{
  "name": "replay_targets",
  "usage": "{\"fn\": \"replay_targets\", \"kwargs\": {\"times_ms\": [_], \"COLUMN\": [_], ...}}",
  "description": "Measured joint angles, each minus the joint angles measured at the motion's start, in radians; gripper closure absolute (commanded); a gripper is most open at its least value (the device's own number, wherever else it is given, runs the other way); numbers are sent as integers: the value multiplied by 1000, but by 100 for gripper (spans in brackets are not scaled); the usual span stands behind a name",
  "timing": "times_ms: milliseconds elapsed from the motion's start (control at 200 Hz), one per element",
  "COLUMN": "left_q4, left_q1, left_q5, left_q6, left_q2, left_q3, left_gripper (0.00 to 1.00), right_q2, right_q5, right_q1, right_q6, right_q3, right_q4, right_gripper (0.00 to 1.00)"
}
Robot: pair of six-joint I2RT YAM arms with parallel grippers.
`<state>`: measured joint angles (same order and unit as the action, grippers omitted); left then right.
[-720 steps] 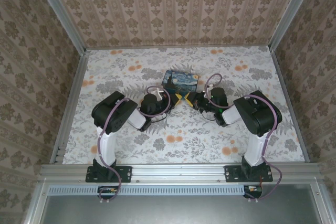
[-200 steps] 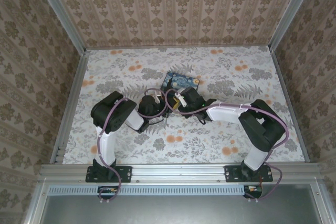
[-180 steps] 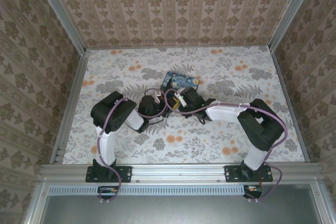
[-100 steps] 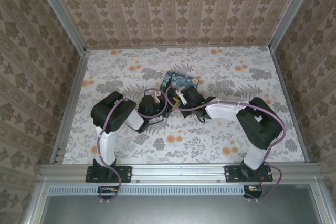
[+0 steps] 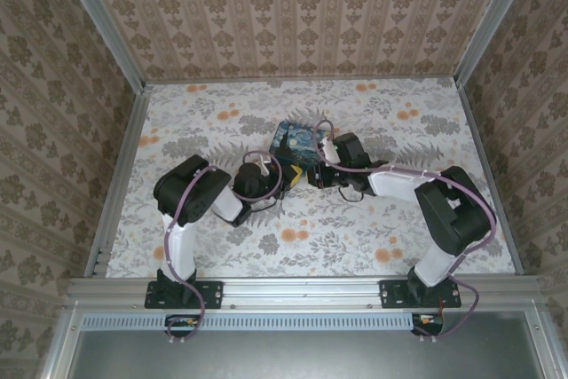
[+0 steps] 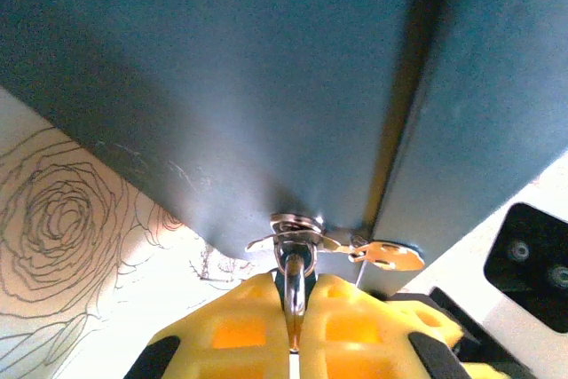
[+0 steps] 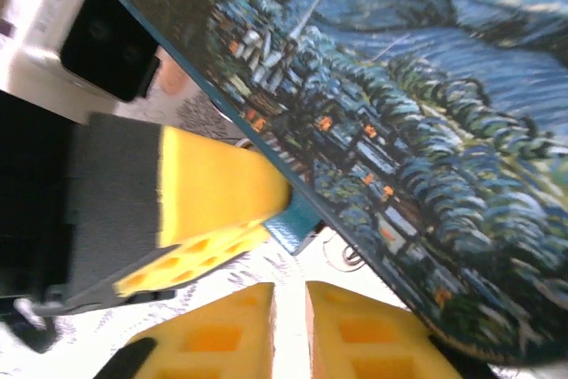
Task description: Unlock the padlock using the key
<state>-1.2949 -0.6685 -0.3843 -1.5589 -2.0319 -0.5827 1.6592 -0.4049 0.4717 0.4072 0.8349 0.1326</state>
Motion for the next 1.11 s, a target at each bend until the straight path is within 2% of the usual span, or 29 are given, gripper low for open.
{"fn": "replay_targets", "kwargs": {"times_ms": [120, 430, 1105], "left_q4": [3, 47, 183], "left_q1": [0, 0, 10], "left_q5": [-4, -27, 30], "left_q6": [13, 50, 93], "left_q2": [0, 23, 130], "left_q3": [0, 0, 29], "left_gripper": [100, 100, 100], "right_q2": [-51, -73, 28], "right_q5": [-8, -8, -33], "right_q1": [-4, -19, -64], "right_q6": [21, 62, 95], "right_q3": [-23, -56, 15], "right_q4": [13, 83, 141], "right_gripper": [65, 67, 71]}}
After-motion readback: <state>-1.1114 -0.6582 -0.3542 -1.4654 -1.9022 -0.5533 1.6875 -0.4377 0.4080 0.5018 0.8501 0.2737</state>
